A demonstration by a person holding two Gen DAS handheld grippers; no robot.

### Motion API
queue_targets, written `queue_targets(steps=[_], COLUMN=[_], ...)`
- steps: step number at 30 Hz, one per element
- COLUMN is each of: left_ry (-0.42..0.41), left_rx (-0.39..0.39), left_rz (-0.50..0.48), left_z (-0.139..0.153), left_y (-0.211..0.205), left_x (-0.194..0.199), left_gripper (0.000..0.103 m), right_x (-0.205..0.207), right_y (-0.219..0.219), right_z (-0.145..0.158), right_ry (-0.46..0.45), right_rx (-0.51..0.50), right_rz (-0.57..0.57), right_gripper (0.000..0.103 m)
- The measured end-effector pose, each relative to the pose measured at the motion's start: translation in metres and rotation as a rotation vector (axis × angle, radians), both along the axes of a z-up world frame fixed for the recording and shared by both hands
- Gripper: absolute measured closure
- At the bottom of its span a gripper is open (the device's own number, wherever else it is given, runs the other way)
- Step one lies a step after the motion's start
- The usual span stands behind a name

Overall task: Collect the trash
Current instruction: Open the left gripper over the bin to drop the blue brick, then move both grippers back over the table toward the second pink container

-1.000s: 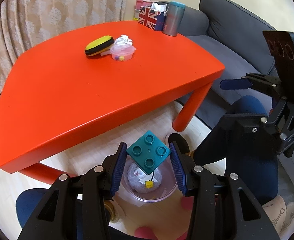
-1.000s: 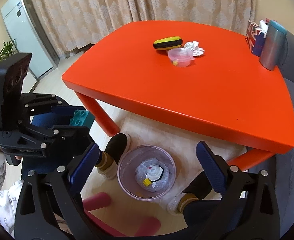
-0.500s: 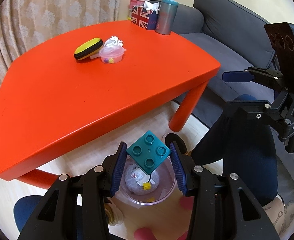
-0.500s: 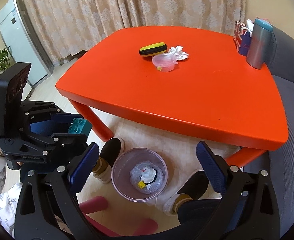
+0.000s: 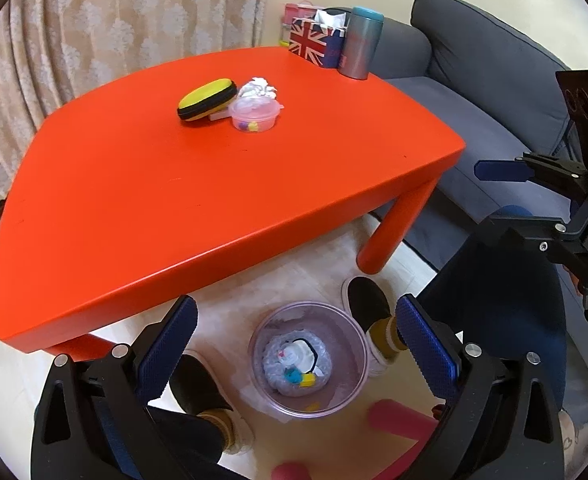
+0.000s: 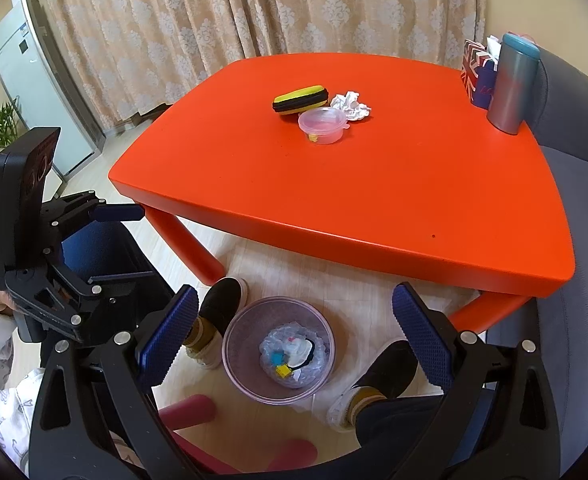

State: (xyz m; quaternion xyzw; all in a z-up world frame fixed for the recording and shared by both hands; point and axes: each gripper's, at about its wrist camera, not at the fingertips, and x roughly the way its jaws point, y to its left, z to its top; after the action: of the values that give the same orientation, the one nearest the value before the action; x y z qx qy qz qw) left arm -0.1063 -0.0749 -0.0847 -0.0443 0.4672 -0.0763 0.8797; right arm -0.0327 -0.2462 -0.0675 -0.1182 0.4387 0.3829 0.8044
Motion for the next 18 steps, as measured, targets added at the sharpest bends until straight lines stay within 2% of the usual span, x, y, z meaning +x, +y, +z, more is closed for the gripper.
queue_targets(steps=[8, 18], left_ry=[-0.019, -0.059], left_rx=[0.005, 0.008], left_rz=[0.030, 0.073], left_z=[0.011, 0.035], left_y=[0.008, 0.032], left_x=[-0.001, 0.016], left_gripper=[0.008, 0.008], right_x=[0.002, 0.028], right_y=[0.003, 0.023], right_z=[0.006, 0.030], right_ry=[-0.004, -0.031], right_rx=[0.009, 0.018], right_rz=[0.000, 0.008], right_gripper=[0.007, 0.007])
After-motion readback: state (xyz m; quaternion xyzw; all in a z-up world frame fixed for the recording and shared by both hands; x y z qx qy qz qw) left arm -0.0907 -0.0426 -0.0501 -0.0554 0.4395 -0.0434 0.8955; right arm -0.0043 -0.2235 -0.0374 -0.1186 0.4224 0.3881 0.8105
